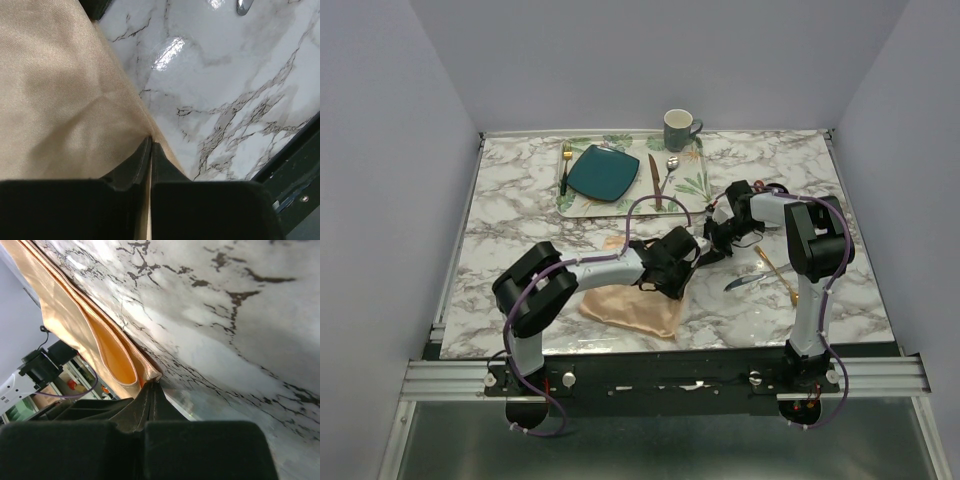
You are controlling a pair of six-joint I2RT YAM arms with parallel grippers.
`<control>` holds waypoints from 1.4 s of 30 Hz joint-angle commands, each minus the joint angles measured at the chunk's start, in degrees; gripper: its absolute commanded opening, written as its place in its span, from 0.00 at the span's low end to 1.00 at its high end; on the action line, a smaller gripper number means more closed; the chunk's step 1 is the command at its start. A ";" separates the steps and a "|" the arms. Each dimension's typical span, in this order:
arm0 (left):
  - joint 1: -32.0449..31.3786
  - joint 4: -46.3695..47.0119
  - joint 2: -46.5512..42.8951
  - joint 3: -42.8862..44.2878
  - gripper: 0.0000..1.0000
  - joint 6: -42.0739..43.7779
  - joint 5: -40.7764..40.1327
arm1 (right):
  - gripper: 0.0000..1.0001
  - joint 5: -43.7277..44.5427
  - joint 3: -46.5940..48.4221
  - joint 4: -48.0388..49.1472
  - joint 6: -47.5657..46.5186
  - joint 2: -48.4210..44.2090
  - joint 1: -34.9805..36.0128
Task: Fold the napkin into a case and place the utensils inside
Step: Fold the lower triangle-folded napkin at the center of the board.
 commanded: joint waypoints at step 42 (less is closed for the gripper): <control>22.30 -1.34 -20.44 -14.06 0.45 10.42 6.83 | 0.37 0.56 10.90 -7.05 -4.57 6.01 -0.23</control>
